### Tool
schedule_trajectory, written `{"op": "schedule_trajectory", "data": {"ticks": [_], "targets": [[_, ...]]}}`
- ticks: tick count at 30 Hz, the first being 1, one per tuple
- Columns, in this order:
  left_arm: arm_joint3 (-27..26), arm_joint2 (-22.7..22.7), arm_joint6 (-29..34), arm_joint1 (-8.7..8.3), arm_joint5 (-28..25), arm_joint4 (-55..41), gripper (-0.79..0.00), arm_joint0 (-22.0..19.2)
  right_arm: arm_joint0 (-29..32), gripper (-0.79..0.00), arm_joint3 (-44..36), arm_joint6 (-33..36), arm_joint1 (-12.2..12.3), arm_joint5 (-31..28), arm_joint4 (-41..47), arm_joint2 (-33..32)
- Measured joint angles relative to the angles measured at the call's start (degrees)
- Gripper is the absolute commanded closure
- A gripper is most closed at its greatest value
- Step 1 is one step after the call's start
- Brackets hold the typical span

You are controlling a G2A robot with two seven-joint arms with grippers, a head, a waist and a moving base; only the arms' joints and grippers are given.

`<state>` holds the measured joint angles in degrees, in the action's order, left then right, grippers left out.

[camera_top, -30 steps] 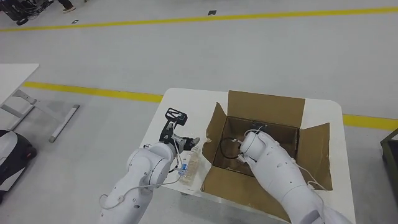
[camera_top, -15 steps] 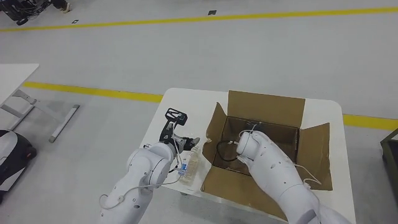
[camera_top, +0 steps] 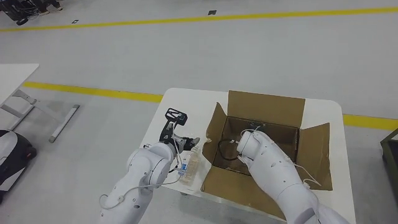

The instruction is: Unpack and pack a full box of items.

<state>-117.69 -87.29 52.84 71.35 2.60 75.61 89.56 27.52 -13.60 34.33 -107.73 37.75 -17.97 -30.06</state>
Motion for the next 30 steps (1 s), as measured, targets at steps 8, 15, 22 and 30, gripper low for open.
{"op": "schedule_trajectory", "data": {"ticks": [8,15,22,30], "targets": [[0.0,0.0,0.0,0.0,0.0,0.0,-0.785,0.0,-0.2,-0.357,2.0,-1.0,-0.3,0.1,0.4,-1.2],[0.0,0.0,0.0,0.0,0.0,0.0,-0.785,0.0,-0.2,-0.437,2.4,-0.7,-0.7,-0.1,-0.4,-1.5],[0.0,0.0,0.0,0.0,0.0,0.0,-0.785,0.0,-0.6,-0.419,3.6,-0.1,-0.8,-0.4,-0.6,-2.2],[0.0,0.0,0.0,0.0,0.0,0.0,-0.785,0.0,-0.9,-0.379,4.4,-0.4,-0.5,-0.9,-0.7,-3.1]]}}
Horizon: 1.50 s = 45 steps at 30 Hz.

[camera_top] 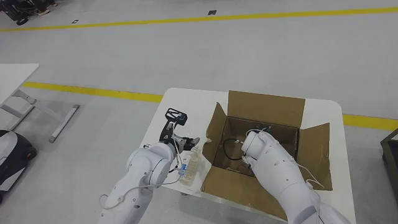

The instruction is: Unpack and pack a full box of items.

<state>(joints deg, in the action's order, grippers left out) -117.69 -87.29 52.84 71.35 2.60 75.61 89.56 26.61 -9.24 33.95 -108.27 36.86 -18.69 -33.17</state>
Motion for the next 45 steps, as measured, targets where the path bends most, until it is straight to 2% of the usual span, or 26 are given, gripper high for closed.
{"op": "schedule_trajectory", "data": {"ticks": [2,5,27,30,37,45], "targets": [[0.0,0.0,0.0,0.0,0.0,0.0,-0.785,0.0,0.0,-0.265,0.0,0.2,0.0,0.0,-0.3,-0.1],[0.0,0.0,0.0,0.0,0.0,0.0,-0.785,0.0,0.0,0.0,-0.1,0.5,0.0,-0.2,-0.7,-0.2],[0.0,0.0,0.0,0.0,0.0,0.0,-0.785,0.0,0.2,0.0,-3.1,5.3,-1.5,-6.2,-11.3,3.4],[0.0,0.0,0.0,0.0,0.0,0.0,-0.785,0.0,-0.1,0.0,-3.6,5.0,-1.7,-5.2,-12.9,3.9],[0.0,0.0,0.0,0.0,0.0,0.0,-0.785,0.0,0.1,0.0,-6.9,-0.7,-2.0,-0.5,-15.1,3.6],[0.0,0.0,0.0,0.0,0.0,0.0,-0.785,0.0,1.7,0.0,-12.4,-3.8,-0.8,4.7,-15.8,1.7]]}}
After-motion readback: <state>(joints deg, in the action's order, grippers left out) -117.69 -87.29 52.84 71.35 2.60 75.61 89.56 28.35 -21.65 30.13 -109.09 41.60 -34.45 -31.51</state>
